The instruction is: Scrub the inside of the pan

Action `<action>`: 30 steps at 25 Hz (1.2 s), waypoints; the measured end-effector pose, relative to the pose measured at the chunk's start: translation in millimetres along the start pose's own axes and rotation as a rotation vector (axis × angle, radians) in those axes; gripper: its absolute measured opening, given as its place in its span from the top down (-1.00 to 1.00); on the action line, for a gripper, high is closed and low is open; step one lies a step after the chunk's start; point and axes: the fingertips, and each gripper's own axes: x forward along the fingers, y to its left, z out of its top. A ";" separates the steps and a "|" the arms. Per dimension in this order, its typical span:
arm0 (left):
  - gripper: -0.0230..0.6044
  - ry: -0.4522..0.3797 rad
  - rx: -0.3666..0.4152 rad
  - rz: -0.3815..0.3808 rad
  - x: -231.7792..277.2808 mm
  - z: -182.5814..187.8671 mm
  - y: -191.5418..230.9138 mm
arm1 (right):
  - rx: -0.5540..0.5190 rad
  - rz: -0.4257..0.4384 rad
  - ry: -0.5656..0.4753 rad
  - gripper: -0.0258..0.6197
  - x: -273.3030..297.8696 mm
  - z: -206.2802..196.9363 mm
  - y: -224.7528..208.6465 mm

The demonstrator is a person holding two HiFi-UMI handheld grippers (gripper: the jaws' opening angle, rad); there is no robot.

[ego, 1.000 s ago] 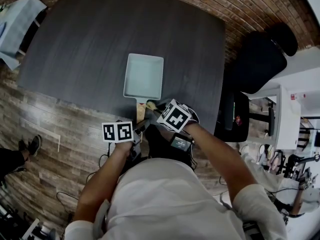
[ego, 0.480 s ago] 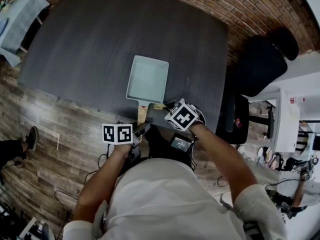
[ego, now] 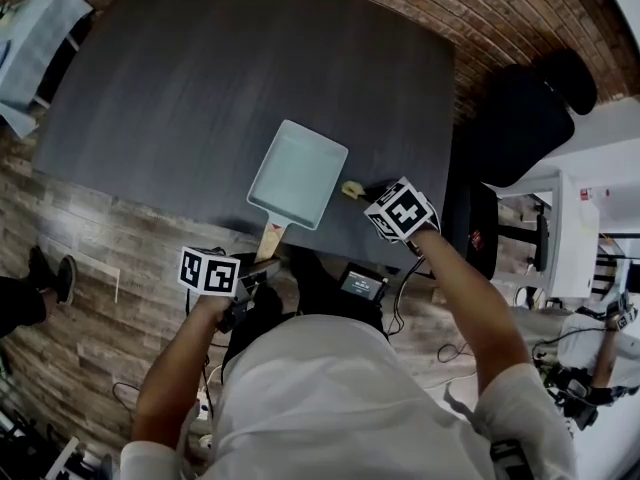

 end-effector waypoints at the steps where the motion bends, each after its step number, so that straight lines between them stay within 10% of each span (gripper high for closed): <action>1: 0.68 0.019 0.007 -0.006 -3.2 -2.8 0.3 | 0.001 0.003 0.004 0.80 -2.1 0.3 -4.7; 19: 0.69 0.371 0.194 -0.085 -54.2 -20.9 17.6 | 0.218 0.437 0.214 0.80 3.4 -18.9 -40.9; 30: 0.69 0.466 0.231 -0.099 -62.0 -21.5 21.2 | 0.111 0.698 0.328 0.80 7.6 -11.7 1.2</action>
